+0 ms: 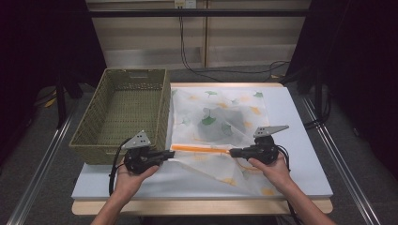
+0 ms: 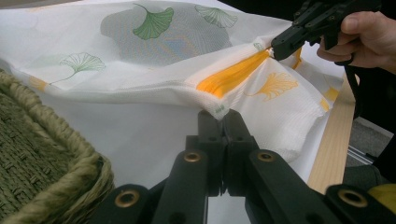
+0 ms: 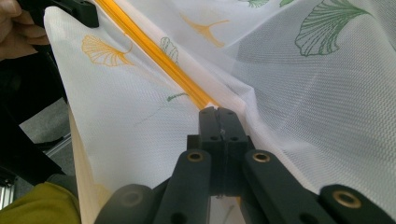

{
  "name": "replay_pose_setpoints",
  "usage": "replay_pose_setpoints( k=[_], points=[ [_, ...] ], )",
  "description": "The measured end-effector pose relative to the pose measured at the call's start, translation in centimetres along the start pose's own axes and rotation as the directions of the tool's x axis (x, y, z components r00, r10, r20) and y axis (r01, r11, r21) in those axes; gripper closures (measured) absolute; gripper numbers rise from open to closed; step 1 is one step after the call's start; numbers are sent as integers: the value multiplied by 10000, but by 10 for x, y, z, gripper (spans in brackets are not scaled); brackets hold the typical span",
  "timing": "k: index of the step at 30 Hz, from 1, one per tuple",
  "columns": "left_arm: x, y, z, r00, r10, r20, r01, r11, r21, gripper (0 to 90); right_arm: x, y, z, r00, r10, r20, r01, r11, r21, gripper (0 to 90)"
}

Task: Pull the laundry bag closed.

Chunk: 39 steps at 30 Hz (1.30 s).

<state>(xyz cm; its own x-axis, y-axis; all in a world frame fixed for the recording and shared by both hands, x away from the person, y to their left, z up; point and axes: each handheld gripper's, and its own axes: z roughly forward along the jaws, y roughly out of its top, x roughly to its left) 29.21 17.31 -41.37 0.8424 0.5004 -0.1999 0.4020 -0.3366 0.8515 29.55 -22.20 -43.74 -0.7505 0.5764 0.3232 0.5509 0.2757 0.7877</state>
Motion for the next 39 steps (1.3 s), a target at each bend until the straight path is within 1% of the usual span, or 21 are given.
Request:
replay_pose_setpoints(
  k=[3, 5, 9, 13, 16, 20, 23, 25, 28, 29, 30, 32, 34, 35, 36, 37, 39],
  points=[
    [0, 0, 0, 10000, 10, -14, -10, 10000, 25, 882, 0, 0, 0, 10000, -23, 45, 23, 10000, 52, 900],
    [1, -1, 0, 9999, 10, 127, -10, 10000, -46, 882, 1, 0, 0, 10000, -33, 37, 33, 9999, 97, 900],
    [0, 0, 0, 9999, -76, 118, 78, 9999, -99, 882, 3, 3, -3, 9999, -80, 112, 79, 9999, 130, 900],
    [1, -1, 0, 10000, -22, 93, 22, 10000, -32, 882, 2, 0, -1, 10000, -47, 65, 47, 10000, 87, 900],
    [2, -1, -1, 10000, -45, 76, 45, 10000, -54, 882, 2, -2, -1, 9999, -23, 153, 22, 10000, 77, 900],
    [3, -1, -1, 9999, -91, 130, 91, 10000, -18, 882, 0, -3, -6, 9997, 145, 185, -145, 9999, 31, 900],
    [2, -1, -1, 9999, -66, 98, 66, 10000, -45, 882, 1, -3, -8, 9997, 1, 229, -2, 10000, 53, 900],
    [2, -1, -1, 9999, -81, 78, 82, 10000, -57, 882, 2, -4, -10, 9996, 0, 280, -2, 10000, 68, 900],
    [3, -2, -1, 9999, -77, 140, 78, 10000, -36, 882, -1, -6, -12, 9996, 89, 284, -88, 10000, -16, 900],
    [3, -2, -1, 9999, -73, 91, 73, 10000, -46, 882, -2, -7, -13, 9996, 175, 241, -174, 9998, -71, 900],
    [3, -1, -1, 9999, -131, 65, 132, 9999, -43, 882, -2, -8, -14, 9994, 133, 324, -131, 9999, -64, 900],
    [3, -1, 0, 9999, -85, 131, 86, 9999, -65, 882, -3, -9, -14, 9994, 191, 291, -189, 9998, -96, 900],
    [2, -1, 0, 9999, -100, 106, 101, 9999, -58, 882, -3, -9, -14, 9993, 151, 338, -150, 9999, -35, 900],
    [2, -1, -1, 10000, -43, 22, 43, 10000, 31, 882, -3, -9, -14, 9994, 125, 324, -123, 9999, -56, 900],
    [2, -2, 0, 9999, -109, 75, 109, 9999, -62, 882, -2, -10, -14, 9986, 38, 529, -39, 10000, 24, 900],
    [3, -2, -1, 9999, -70, 87, 71, 10000, -31, 882, -2, -11, -15, 9983, 20, 582, -23, 10000, 56, 900],
    [4, -3, -1, 9999, -129, 91, 129, 9999, -29, 882, -4, -14, -17, 9984, 113, 556, -116, 9999, 39, 900]
  ],
)
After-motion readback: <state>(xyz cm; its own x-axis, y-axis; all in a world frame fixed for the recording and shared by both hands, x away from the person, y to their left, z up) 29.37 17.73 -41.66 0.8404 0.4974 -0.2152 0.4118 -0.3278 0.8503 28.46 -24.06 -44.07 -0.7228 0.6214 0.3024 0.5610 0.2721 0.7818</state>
